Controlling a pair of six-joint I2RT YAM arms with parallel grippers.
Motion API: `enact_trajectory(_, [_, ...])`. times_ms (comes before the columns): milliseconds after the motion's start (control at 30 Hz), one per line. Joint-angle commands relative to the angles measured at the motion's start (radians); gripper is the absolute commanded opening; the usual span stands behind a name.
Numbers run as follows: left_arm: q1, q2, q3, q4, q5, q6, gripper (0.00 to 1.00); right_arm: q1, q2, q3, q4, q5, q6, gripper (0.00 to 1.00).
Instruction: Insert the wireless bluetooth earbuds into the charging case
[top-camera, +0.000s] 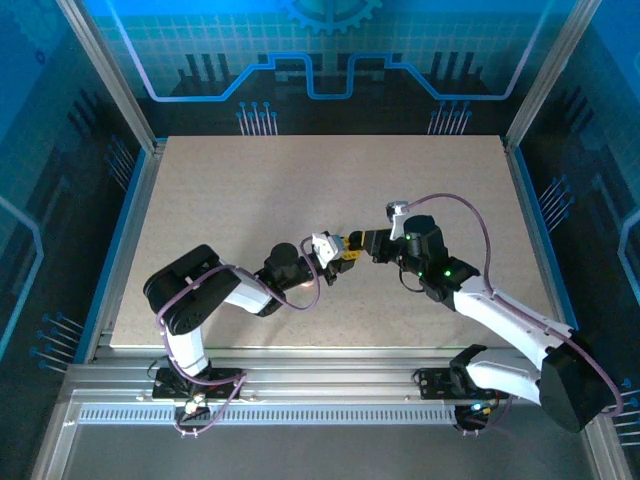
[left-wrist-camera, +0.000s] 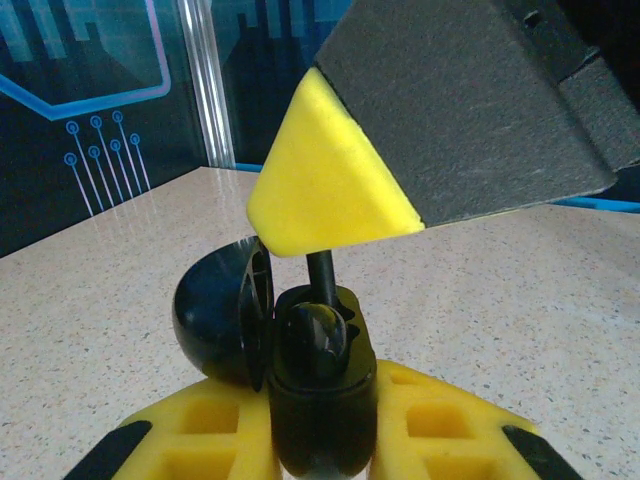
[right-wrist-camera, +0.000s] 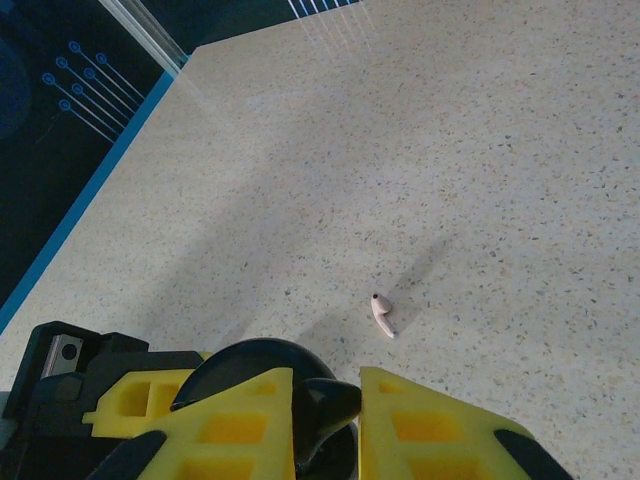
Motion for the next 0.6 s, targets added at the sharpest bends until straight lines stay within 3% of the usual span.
enact_trajectory(0, [-0.007, -0.027, 0.002, 0.075, -0.006, -0.021, 0.14, 0.026, 0.009, -0.003, 0.015, 0.031, -0.029, 0.19])
enact_trajectory(567, [-0.006, -0.041, 0.019, 0.067, -0.021, -0.061, 0.14, 0.096, 0.017, 0.000, -0.014, 0.073, -0.087, 0.22])
